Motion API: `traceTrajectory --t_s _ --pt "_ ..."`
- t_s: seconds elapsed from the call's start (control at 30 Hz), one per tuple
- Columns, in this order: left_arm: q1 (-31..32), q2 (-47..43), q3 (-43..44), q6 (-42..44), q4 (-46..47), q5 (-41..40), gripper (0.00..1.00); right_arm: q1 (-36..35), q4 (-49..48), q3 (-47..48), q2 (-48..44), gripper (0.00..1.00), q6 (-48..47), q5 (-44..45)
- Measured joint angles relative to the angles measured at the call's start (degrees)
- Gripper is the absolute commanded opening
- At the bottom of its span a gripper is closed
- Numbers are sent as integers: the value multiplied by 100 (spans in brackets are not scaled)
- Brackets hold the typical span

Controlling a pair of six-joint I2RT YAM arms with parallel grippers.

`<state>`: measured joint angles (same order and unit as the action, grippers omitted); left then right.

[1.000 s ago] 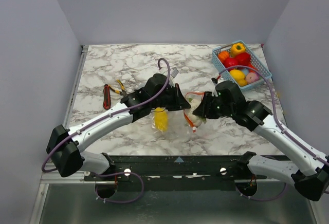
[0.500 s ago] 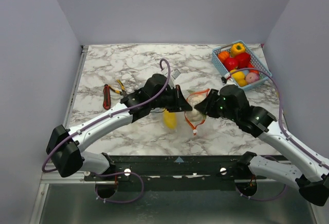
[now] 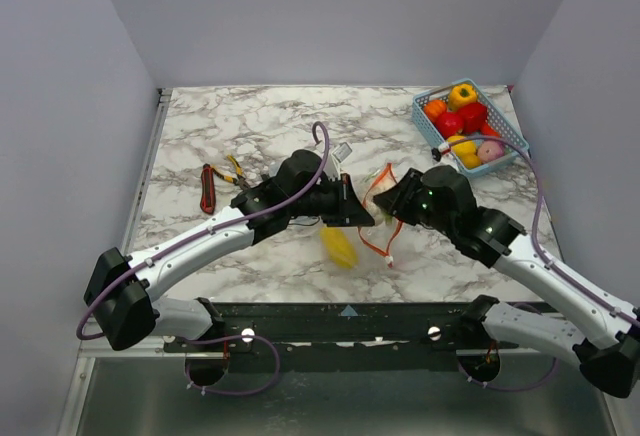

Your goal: Place the food in the zip-top bag and seal the zipper

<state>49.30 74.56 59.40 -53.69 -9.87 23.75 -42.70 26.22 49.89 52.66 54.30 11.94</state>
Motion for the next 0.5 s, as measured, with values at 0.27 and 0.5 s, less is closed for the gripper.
traceTrajectory --t_s 0.27,0.5 --pt "44 13 66 -81 35 195 0 0 0 160 787 52 -487 -492" --pt "44 17 125 -74 -46 247 0 15 212 354 756 75 -835 -435"
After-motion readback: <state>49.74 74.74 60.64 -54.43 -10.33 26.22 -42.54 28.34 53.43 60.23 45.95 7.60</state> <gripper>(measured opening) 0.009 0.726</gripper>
